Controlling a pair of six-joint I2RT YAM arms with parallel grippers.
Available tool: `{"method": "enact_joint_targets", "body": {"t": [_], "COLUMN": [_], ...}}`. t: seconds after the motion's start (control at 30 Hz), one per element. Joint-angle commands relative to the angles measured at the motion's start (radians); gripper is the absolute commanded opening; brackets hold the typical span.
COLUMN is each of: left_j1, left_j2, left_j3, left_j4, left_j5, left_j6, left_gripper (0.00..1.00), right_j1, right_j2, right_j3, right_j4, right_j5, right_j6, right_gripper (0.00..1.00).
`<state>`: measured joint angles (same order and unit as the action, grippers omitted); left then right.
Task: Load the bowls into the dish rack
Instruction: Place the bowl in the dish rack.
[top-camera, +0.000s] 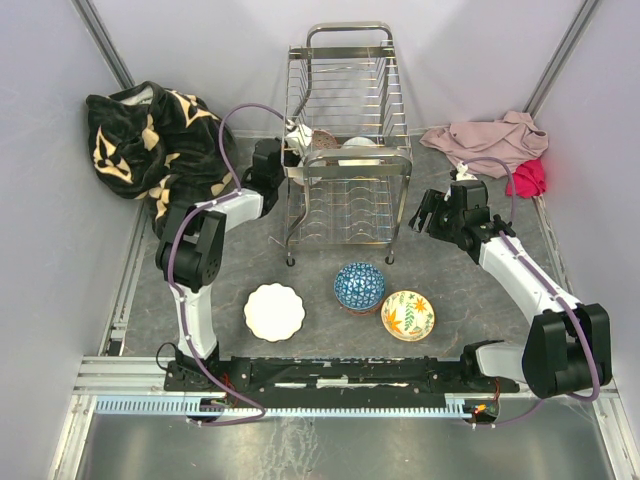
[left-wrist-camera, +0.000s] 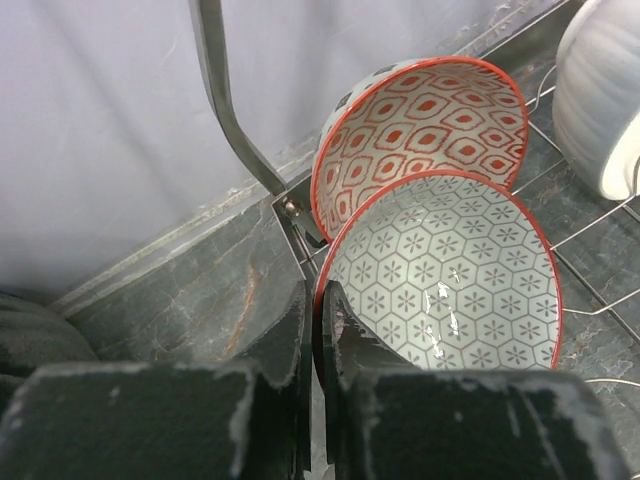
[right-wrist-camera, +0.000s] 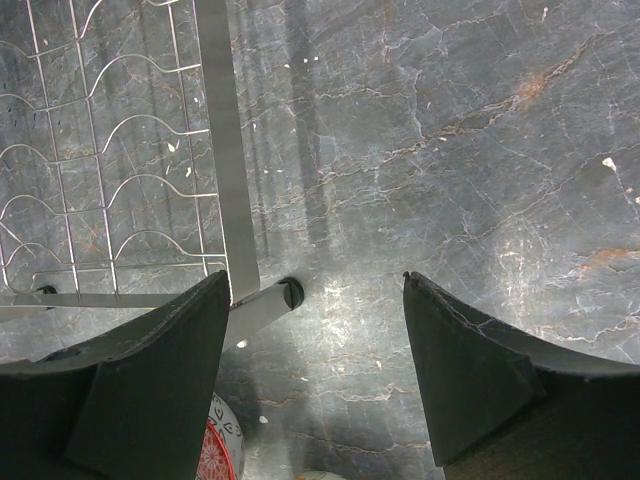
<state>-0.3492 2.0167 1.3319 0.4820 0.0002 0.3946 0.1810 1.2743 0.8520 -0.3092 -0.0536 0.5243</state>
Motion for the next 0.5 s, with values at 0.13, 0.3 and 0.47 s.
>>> {"method": "enact_joint_targets", "body": {"t": [0.13, 0.3, 0.47], "left_j1": [-0.033, -0.04, -0.05], "left_j2": [-0.034, -0.018, 0.011], "left_j3": [-0.039, -0.076, -0.085], "left_j4": [0.219, 0.348, 0.432], "left_j5": [0.014, 0.0, 0.002], "left_j6": [0.171, 0.241, 0.304], "left_gripper": [0.03, 0.03, 0.03], "right_j1": [0.0, 0.0, 0.0], "right_j2": [0.015, 0.026, 0.026], "right_j3": [0.0, -0.001, -0.012], "right_j4": [0.036, 0.045, 0.065], "right_j5": [-0.018, -0.025, -0.035], "right_j6": [0.006, 0.011, 0.012], "right_gripper": [0.78, 0.78, 0.76]}}
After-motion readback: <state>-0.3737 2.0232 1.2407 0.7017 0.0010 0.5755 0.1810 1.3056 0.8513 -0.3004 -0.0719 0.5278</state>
